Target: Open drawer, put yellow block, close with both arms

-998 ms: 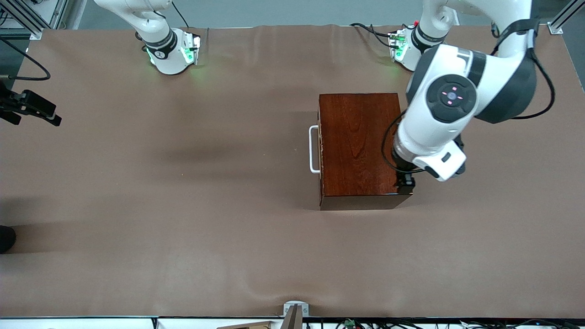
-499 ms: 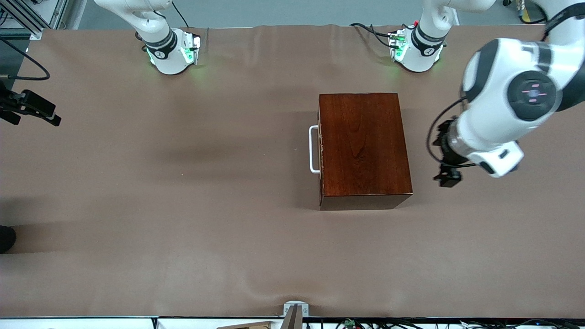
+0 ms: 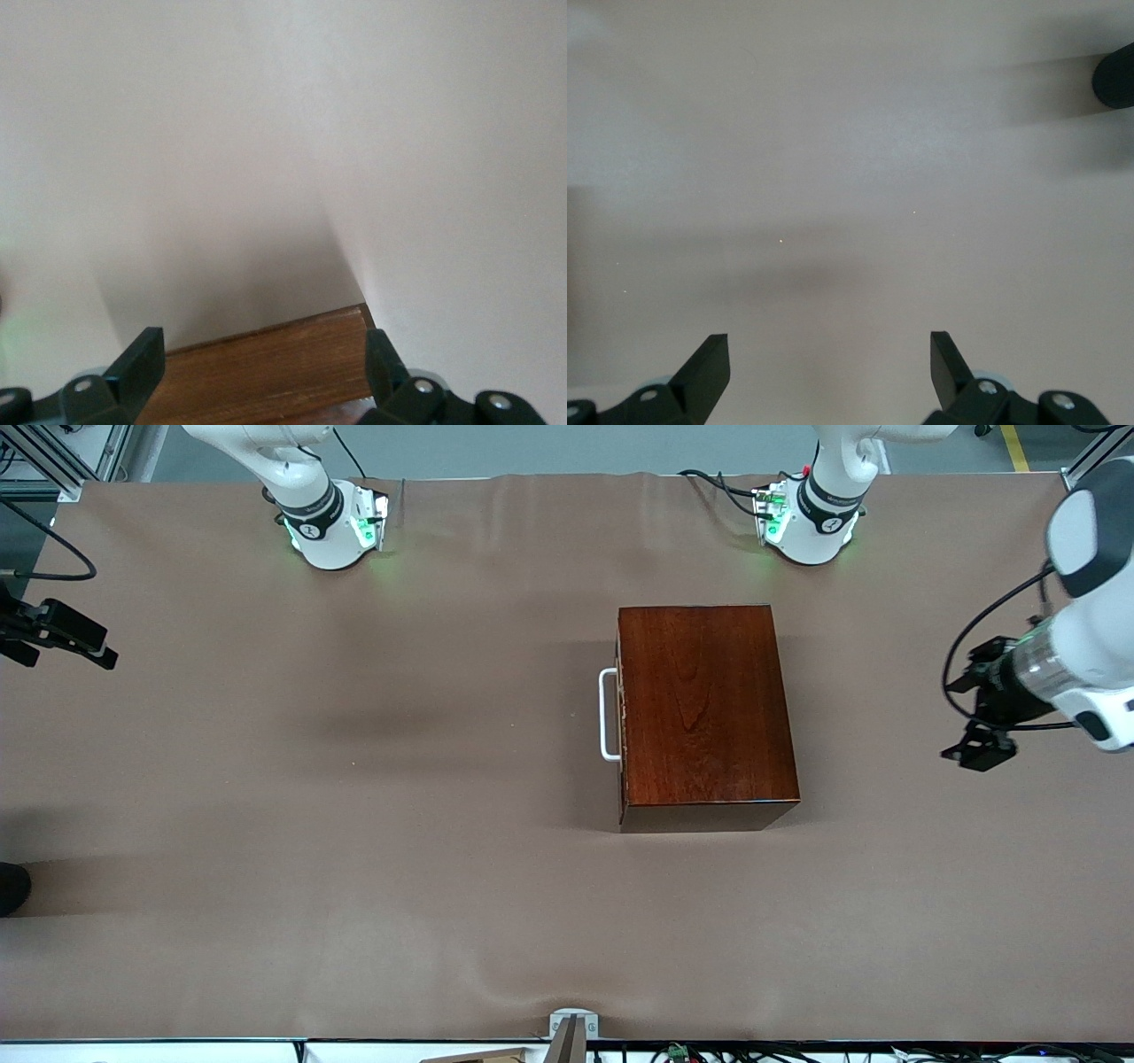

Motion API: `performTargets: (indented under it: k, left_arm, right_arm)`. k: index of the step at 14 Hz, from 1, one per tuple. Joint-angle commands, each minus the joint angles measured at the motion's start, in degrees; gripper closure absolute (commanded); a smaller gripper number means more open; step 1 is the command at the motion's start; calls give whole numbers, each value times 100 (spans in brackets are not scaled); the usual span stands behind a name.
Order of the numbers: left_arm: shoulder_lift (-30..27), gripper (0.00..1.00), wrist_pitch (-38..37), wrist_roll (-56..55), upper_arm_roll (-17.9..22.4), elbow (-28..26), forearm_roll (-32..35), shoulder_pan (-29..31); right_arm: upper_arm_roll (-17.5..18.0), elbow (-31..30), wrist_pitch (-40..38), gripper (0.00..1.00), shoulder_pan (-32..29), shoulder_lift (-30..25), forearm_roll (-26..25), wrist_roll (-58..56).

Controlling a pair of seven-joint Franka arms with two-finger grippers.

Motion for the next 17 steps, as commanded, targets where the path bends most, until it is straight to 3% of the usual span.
performTargets:
  k: [1,8,11,14,17]
  left_arm:
    - [-298,0,102,765,-58,-214,1,235]
    - [-474,0,76,3059,-58,-223,19,526]
    - [-588,0,15,3421,-111,-231,27,491]
    - [-641,0,-144,3939,-601,-205,27,771]
    - [-826,0,-223,4843,-717,-214,27,807]
  right_arm:
    - [80,37,-40,0,-125,-47,30,-33]
    - [89,37,-40,0,-125,-47,21,-33]
    - [89,37,-40,0,-125,-47,21,-33]
    - [80,37,-40,0,-125,-47,21,-33]
    - [89,37,-32,0,-116,-47,21,-24]
